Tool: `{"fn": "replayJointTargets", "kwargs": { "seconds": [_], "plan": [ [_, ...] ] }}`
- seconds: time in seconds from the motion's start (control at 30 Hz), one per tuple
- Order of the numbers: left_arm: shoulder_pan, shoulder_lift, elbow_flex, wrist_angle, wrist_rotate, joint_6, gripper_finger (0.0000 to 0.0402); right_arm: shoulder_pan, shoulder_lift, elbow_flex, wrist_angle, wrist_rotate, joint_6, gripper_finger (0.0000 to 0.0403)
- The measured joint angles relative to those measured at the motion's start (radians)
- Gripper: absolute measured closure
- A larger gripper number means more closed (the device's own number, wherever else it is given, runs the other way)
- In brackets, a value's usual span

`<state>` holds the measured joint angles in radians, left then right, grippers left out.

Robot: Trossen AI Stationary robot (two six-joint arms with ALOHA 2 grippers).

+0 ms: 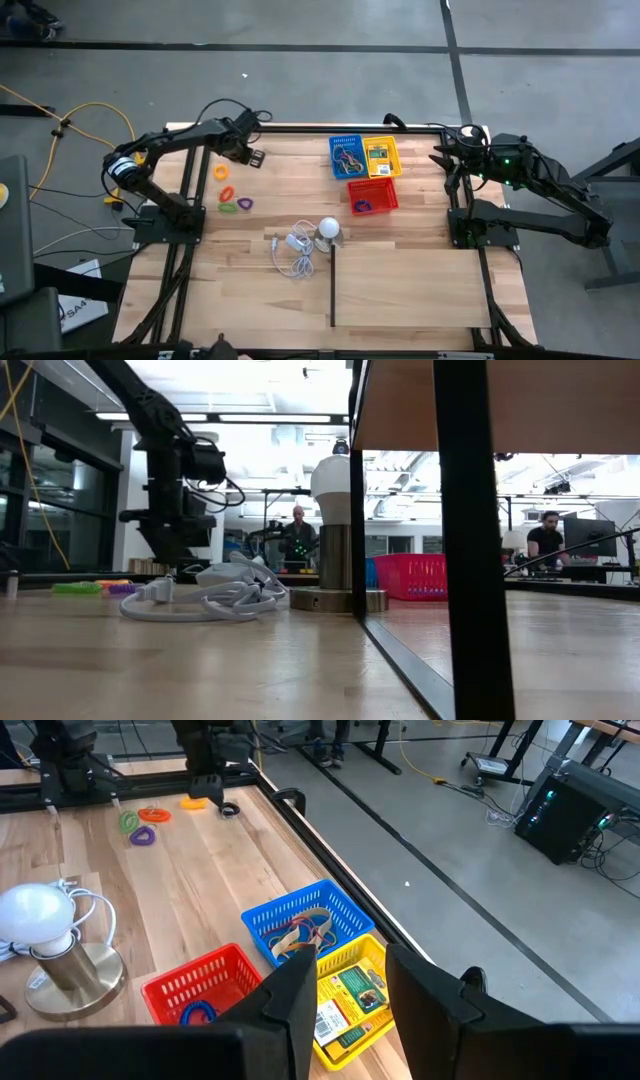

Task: Pick & Place Office Desk Supplies
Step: Put the black coil keychain into the red bin

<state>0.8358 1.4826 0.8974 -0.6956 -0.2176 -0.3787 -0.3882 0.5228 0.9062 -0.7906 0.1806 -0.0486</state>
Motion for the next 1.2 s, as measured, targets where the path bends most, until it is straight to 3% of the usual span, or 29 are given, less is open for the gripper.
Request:
{"fn": "replayJointTargets", "kwargs": {
  "seconds": [0.33, 1.2],
  "plan": [
    [0.047, 0.0, -0.037, 0.083, 0.008, 0.092, 0.0296, 0.0, 0.0, 0.0, 0.0, 0.0, 0.0, 0.0293],
    [0.06, 0.075, -0.065, 0.167, 0.028, 0.119, 0.0296, 0.0, 0.0, 0.0, 0.0, 0.0, 0.0, 0.0293]
  ]
}}
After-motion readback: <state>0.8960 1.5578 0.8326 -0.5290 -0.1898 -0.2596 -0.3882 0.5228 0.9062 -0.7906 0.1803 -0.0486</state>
